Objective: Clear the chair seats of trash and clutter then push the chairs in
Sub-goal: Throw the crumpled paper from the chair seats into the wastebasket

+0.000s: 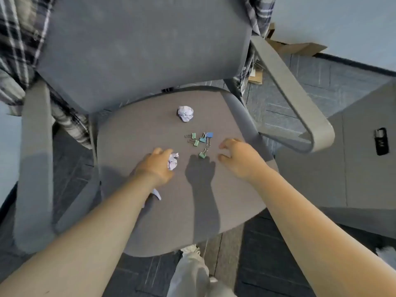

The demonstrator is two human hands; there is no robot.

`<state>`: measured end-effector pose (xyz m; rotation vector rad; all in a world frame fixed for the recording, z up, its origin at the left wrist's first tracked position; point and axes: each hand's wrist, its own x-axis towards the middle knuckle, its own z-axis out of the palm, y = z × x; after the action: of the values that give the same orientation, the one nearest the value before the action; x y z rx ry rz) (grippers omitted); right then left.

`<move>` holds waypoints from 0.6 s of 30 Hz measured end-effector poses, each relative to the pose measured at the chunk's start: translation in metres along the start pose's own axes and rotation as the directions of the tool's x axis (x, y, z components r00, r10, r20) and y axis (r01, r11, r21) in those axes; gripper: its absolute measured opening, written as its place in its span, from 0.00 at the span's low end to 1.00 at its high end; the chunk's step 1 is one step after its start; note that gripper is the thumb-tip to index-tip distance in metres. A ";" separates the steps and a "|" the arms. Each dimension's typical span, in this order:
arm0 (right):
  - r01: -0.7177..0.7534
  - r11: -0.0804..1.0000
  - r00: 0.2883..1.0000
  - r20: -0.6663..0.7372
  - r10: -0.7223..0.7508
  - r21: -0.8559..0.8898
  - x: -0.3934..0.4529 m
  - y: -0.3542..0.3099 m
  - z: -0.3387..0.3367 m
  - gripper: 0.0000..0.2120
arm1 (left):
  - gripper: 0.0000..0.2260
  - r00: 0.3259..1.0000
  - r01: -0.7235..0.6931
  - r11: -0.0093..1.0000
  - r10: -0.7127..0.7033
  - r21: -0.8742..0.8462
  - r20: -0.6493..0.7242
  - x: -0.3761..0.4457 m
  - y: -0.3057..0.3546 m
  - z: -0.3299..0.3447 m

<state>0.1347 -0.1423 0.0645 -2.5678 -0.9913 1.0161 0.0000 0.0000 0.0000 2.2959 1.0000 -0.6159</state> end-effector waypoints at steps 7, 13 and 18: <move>-0.001 1.000 0.999 0.037 0.001 0.008 0.072 0.000 0.018 0.16 | 0.11 0.998 0.035 0.999 -0.032 -0.040 0.061 0.052 -0.010 0.031; 0.050 0.999 0.999 0.001 -0.050 0.015 0.126 -0.009 0.021 0.20 | 0.06 0.985 0.071 0.975 -0.102 -0.210 -0.138 0.076 -0.006 0.006; 0.132 0.991 0.991 0.010 -0.132 -0.024 0.179 -0.024 0.026 0.31 | 0.14 0.946 0.095 0.961 -0.168 -0.259 -0.276 0.109 -0.007 -0.024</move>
<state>0.2012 -0.0083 -0.0396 -2.4809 -1.1655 0.9861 0.0664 0.0747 -0.0499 2.1515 1.3010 -0.1852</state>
